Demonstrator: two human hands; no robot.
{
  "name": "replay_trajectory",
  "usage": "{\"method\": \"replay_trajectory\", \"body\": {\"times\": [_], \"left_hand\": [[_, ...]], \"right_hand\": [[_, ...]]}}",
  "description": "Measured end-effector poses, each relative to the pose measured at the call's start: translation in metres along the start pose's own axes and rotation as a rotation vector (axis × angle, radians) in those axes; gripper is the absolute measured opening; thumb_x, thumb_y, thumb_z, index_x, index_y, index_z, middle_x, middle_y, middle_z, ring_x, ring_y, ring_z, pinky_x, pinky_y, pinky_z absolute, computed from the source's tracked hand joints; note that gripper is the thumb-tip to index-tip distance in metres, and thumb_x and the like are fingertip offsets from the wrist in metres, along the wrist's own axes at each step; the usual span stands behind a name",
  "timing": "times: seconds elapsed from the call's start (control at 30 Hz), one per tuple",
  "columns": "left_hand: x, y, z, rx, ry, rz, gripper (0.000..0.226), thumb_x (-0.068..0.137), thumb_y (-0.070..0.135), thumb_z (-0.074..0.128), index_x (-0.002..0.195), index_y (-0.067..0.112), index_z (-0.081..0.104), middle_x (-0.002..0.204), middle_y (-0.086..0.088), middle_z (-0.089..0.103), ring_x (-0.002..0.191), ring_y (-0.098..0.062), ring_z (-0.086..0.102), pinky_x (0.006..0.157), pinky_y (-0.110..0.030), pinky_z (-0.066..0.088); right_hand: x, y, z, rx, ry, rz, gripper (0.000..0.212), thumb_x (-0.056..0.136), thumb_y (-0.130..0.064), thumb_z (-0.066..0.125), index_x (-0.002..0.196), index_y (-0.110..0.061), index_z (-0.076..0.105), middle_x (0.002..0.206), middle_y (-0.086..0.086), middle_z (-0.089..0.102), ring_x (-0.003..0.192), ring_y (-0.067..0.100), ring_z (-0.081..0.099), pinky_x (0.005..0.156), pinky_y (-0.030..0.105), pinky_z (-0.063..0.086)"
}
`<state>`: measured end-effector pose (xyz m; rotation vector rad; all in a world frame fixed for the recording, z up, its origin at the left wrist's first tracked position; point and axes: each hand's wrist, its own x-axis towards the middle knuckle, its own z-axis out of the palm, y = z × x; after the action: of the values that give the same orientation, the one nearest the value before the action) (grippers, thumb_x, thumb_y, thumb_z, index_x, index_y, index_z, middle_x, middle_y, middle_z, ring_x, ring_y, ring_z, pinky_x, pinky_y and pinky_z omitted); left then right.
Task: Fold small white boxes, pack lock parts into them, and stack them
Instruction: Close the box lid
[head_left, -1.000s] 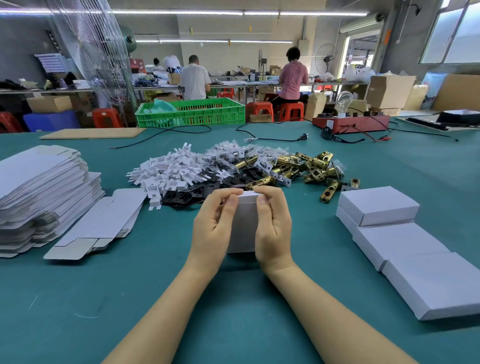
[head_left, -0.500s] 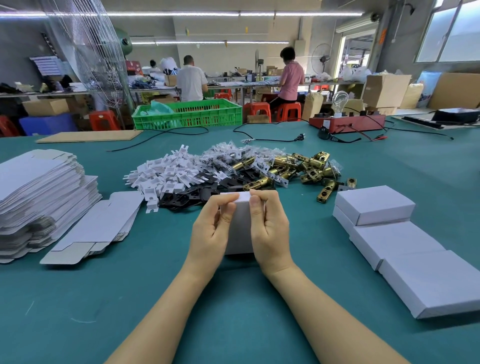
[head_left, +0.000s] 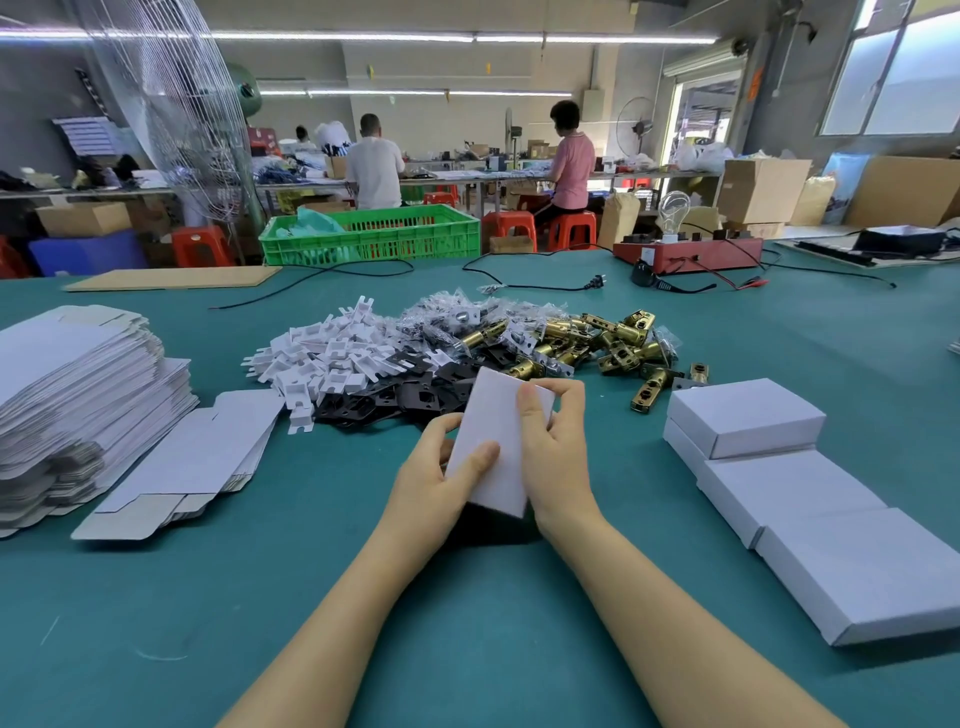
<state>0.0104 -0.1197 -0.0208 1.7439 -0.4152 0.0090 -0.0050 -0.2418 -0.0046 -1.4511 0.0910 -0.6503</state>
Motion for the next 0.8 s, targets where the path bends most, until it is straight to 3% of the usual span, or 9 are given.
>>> {"method": "replay_trajectory", "body": {"times": [0.17,0.3,0.37,0.43,0.5,0.57,0.6,0.7,0.8], "left_hand": [[-0.001,0.001,-0.003,-0.066,0.046,-0.088,0.035,0.072,0.051,0.063,0.104,0.043,0.054,0.080,0.006,0.075,0.073,-0.010,0.069,0.064,-0.023,0.048],[0.001,0.001,-0.005,-0.121,0.094,-0.154,0.048,0.068,0.048,0.067,0.112,0.034,0.056,0.085,-0.007,0.073,0.073,-0.021,0.068,0.066,-0.040,0.056],[0.001,0.002,-0.005,-0.133,0.074,-0.181,0.049,0.067,0.048,0.067,0.111,0.032,0.056,0.087,-0.010,0.071,0.073,-0.026,0.067,0.062,-0.043,0.057],[0.002,0.002,-0.004,-0.086,0.038,-0.190,0.054,0.065,0.054,0.065,0.112,0.030,0.056,0.090,-0.011,0.070,0.077,-0.026,0.066,0.063,-0.037,0.053],[0.003,0.000,-0.003,-0.016,0.044,-0.160,0.039,0.073,0.052,0.058,0.105,0.029,0.059,0.094,-0.001,0.068,0.086,-0.020,0.062,0.071,-0.031,0.047],[0.004,0.001,-0.003,-0.006,0.065,-0.124,0.026,0.084,0.045,0.052,0.098,0.026,0.062,0.095,0.008,0.065,0.093,-0.015,0.057,0.077,-0.027,0.042],[0.003,0.002,-0.004,-0.028,0.071,-0.109,0.030,0.084,0.046,0.048,0.096,0.023,0.064,0.092,0.010,0.064,0.091,-0.013,0.056,0.075,-0.024,0.042],[0.000,0.006,-0.005,-0.190,0.028,-0.177,0.044,0.084,0.052,0.045,0.103,0.017,0.064,0.067,-0.005,0.063,0.060,-0.017,0.061,0.052,-0.023,0.046],[-0.002,0.012,-0.005,-0.329,-0.043,-0.239,0.047,0.100,0.053,0.035,0.109,0.013,0.058,0.063,-0.016,0.064,0.046,-0.029,0.063,0.041,-0.028,0.050]], "right_hand": [[0.011,-0.003,-0.006,-0.094,-0.085,0.270,0.019,0.097,-0.034,0.053,0.087,-0.022,0.041,0.093,0.005,0.058,0.073,0.014,0.055,0.060,0.030,0.047],[0.027,-0.014,-0.022,-0.636,-0.250,0.032,0.025,0.087,-0.041,0.063,0.098,-0.021,0.052,0.106,0.001,0.054,0.097,0.016,0.053,0.074,0.028,0.039],[0.031,-0.029,-0.029,-0.745,-0.424,-0.068,0.052,0.079,-0.051,0.069,0.122,-0.025,0.052,0.121,-0.005,0.051,0.113,0.010,0.047,0.087,0.025,0.036],[0.032,-0.042,-0.033,-0.807,-0.669,-0.051,0.084,0.071,-0.060,0.073,0.141,-0.030,0.038,0.139,-0.007,0.043,0.130,0.009,0.037,0.101,0.027,0.033],[0.028,-0.046,-0.033,-0.938,-0.838,-0.019,0.107,0.061,-0.067,0.076,0.148,-0.040,0.019,0.148,-0.006,0.031,0.139,0.013,0.024,0.111,0.035,0.029],[0.023,-0.045,-0.029,-1.058,-0.878,-0.010,0.116,0.056,-0.068,0.077,0.146,-0.047,0.007,0.142,0.000,0.030,0.135,0.019,0.026,0.107,0.038,0.034],[0.021,-0.043,-0.027,-1.086,-0.872,-0.001,0.116,0.057,-0.067,0.078,0.145,-0.049,0.005,0.138,0.002,0.031,0.130,0.022,0.032,0.101,0.038,0.039],[0.020,-0.047,-0.026,-1.057,-0.835,0.045,0.106,0.060,-0.063,0.077,0.140,-0.052,0.009,0.130,0.005,0.034,0.112,0.025,0.043,0.082,0.034,0.043],[0.030,-0.064,-0.040,-1.058,-0.784,0.063,0.103,0.058,-0.060,0.078,0.140,-0.048,0.016,0.133,0.005,0.035,0.112,0.023,0.042,0.084,0.036,0.042]]}}
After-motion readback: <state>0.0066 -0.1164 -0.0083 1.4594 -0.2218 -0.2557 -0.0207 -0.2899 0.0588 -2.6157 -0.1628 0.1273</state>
